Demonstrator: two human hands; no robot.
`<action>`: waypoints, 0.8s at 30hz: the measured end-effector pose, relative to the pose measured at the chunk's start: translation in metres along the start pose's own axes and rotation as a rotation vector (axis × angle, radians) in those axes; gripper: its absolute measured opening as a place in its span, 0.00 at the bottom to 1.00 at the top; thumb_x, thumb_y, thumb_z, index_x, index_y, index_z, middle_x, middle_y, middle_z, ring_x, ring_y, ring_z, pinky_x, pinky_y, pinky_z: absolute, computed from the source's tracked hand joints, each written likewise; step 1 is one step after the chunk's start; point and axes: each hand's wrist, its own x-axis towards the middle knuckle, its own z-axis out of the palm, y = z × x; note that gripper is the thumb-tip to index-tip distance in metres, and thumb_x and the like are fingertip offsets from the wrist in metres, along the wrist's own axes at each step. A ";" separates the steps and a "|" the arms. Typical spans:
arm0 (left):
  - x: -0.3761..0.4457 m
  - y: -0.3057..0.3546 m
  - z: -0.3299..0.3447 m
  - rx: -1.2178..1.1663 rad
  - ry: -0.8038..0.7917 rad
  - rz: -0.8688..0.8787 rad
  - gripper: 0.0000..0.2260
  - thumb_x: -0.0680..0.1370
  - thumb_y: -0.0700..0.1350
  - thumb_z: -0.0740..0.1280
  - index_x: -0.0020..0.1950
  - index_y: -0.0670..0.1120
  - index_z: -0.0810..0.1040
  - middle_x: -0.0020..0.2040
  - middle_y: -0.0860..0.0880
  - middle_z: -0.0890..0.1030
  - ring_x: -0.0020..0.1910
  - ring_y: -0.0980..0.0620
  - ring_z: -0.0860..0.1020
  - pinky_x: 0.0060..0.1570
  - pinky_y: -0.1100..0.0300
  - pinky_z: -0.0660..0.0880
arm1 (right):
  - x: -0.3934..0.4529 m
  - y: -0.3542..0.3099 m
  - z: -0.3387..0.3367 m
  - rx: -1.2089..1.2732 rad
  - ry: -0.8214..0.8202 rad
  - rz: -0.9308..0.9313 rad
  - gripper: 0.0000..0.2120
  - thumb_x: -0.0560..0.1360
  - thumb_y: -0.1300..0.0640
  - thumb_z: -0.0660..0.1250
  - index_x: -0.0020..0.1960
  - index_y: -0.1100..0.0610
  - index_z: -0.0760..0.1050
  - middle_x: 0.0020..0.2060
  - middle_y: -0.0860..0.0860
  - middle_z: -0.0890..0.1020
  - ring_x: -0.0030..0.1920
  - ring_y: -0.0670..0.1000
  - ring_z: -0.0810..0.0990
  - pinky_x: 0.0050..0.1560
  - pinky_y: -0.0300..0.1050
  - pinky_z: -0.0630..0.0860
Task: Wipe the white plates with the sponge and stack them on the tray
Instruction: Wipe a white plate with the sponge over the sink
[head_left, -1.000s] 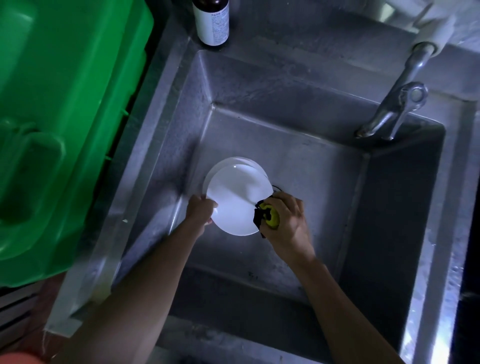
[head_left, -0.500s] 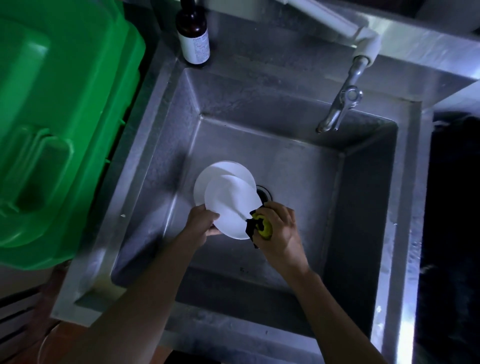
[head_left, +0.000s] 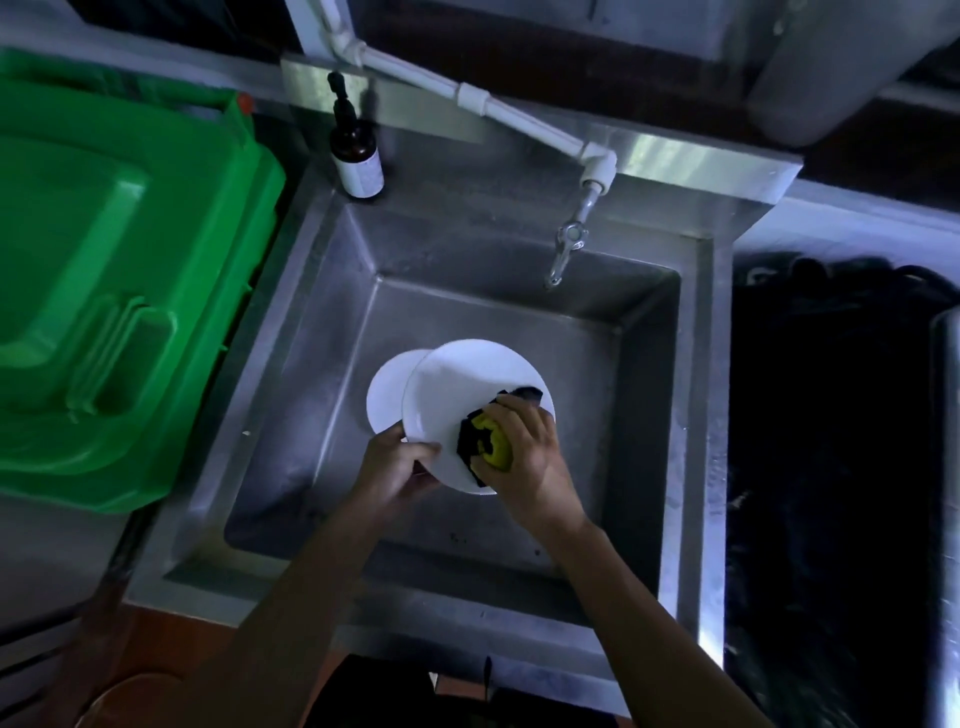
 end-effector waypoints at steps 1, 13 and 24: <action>-0.007 0.002 0.005 -0.001 -0.003 0.018 0.17 0.72 0.29 0.69 0.57 0.43 0.84 0.53 0.39 0.86 0.52 0.37 0.84 0.42 0.49 0.82 | -0.002 -0.002 -0.004 0.004 -0.013 0.010 0.30 0.68 0.57 0.79 0.68 0.59 0.75 0.68 0.55 0.74 0.70 0.59 0.68 0.69 0.59 0.70; -0.072 0.012 0.055 -0.081 -0.038 0.161 0.24 0.64 0.36 0.69 0.60 0.41 0.81 0.56 0.39 0.85 0.52 0.39 0.84 0.45 0.48 0.83 | -0.029 0.006 -0.052 -0.127 0.035 -0.075 0.25 0.80 0.49 0.64 0.75 0.56 0.67 0.79 0.56 0.58 0.79 0.61 0.51 0.78 0.60 0.52; -0.100 -0.008 0.069 -0.002 -0.094 0.203 0.23 0.64 0.35 0.70 0.59 0.39 0.81 0.55 0.36 0.85 0.53 0.36 0.83 0.48 0.47 0.82 | -0.020 0.027 -0.087 -0.141 0.050 -0.086 0.26 0.77 0.56 0.69 0.73 0.60 0.67 0.75 0.58 0.65 0.76 0.61 0.55 0.77 0.64 0.56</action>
